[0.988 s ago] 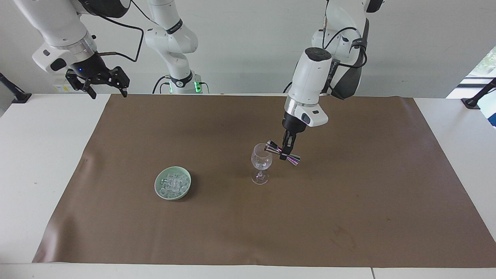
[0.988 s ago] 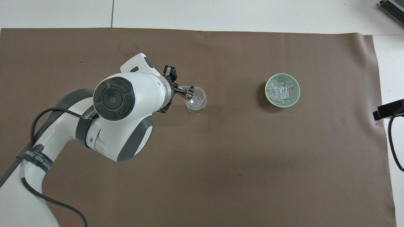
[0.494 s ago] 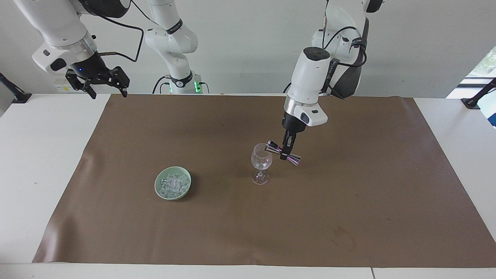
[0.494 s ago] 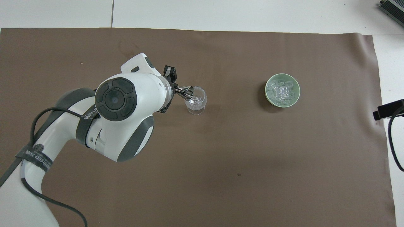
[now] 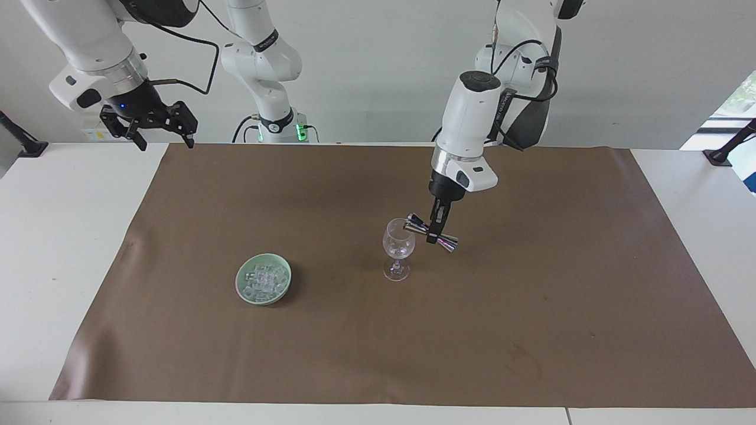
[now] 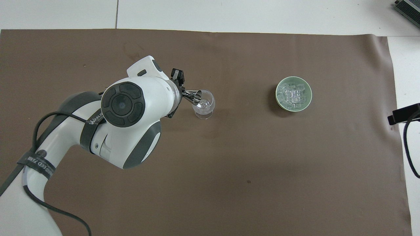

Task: Pour wine and add ice with both arms
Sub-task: 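Tilt the shot cup with the left gripper to pour into the clear cup, then tip the shot cup further over the clear cup with the left gripper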

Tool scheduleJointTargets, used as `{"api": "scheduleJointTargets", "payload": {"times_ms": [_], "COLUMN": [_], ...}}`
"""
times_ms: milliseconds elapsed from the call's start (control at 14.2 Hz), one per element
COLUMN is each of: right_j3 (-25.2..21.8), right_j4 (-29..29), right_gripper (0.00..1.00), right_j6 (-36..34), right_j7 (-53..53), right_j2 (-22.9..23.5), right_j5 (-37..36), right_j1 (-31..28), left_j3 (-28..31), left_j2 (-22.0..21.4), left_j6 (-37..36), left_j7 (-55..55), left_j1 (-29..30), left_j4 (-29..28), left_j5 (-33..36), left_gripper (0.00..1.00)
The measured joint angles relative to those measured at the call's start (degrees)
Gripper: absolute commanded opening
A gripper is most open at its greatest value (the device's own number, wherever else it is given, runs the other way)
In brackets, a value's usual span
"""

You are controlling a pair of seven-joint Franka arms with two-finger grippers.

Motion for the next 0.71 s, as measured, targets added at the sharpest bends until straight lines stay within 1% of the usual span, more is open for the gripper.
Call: {"api": "scheduleJointTargets", "payload": {"times_ms": [706], "right_j3": [0.0], "right_j4": [0.0], "right_gripper": [1.00], "right_j6": [0.0], "right_j7": [0.0], "right_j2": [0.0], "right_j5": [0.0], "right_j1": [0.0], "left_j3": [0.0], "left_j2": [0.0], "left_j6": [0.0], "left_j7": [0.0], "left_j1": [-0.5], "left_j4": [0.0], "left_j5": [1.4], "left_gripper": [0.00]}}
